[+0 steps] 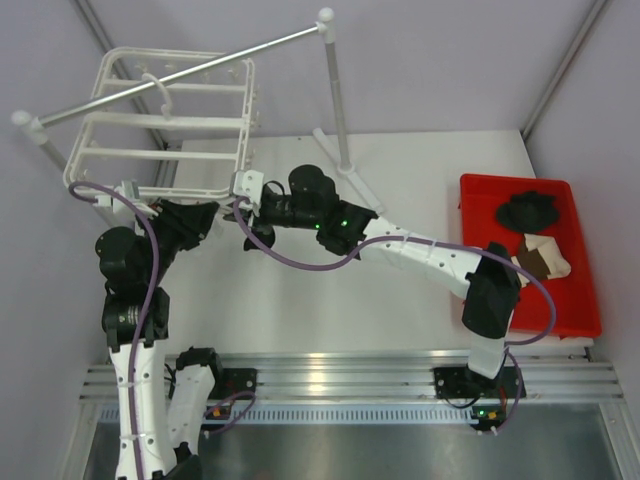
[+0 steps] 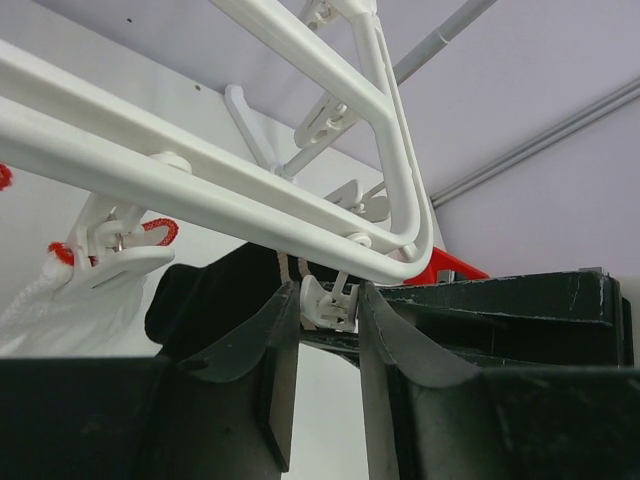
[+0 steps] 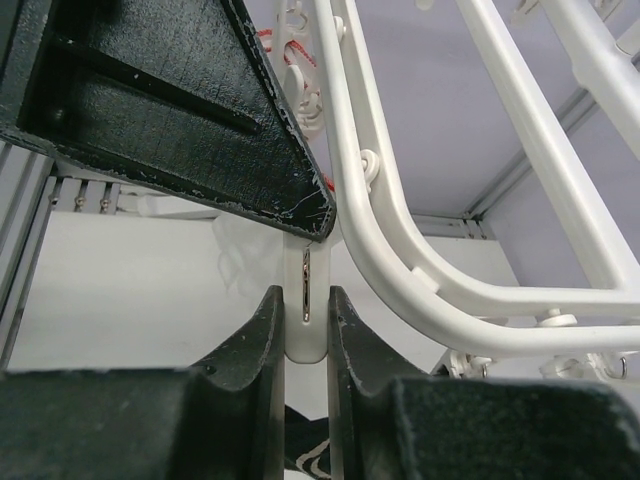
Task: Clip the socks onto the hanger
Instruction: Open the clamp at the hanger, then pick up the sock from the bin.
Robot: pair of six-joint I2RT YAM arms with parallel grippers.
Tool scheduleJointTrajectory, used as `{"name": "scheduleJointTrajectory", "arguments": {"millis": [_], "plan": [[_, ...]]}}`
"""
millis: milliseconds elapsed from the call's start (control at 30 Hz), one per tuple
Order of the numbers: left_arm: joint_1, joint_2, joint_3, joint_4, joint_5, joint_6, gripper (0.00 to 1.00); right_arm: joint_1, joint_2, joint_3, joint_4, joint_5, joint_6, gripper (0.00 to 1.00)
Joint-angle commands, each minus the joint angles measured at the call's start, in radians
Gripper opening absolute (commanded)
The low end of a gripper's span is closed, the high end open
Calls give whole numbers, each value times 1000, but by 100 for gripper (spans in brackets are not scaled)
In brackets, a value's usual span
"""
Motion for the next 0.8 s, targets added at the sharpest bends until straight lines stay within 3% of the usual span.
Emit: {"name": "scheduleJointTrajectory", "arguments": {"millis": [0, 33, 133, 233, 400, 567, 767], "plan": [[4, 8, 23, 67, -14, -8, 2, 0, -52, 6, 7, -32, -1, 13], [4, 8, 22, 67, -12, -8, 0, 0, -55, 3, 5, -29, 2, 30], [4, 11, 19, 69, -8, -4, 0, 0, -72, -13, -2, -12, 8, 58], [4, 16, 17, 64, -6, 3, 0, -3, -117, -62, -4, 8, 0, 68], [4, 10, 3, 58, 0, 26, 0, -17, -175, -114, -54, 8, 14, 73], [4, -9, -32, 105, 37, 35, 0, -55, -248, -166, -94, -22, 78, 87], [4, -47, -108, 188, 57, 22, 0, -127, -368, -264, -232, -119, 123, 85]]}}
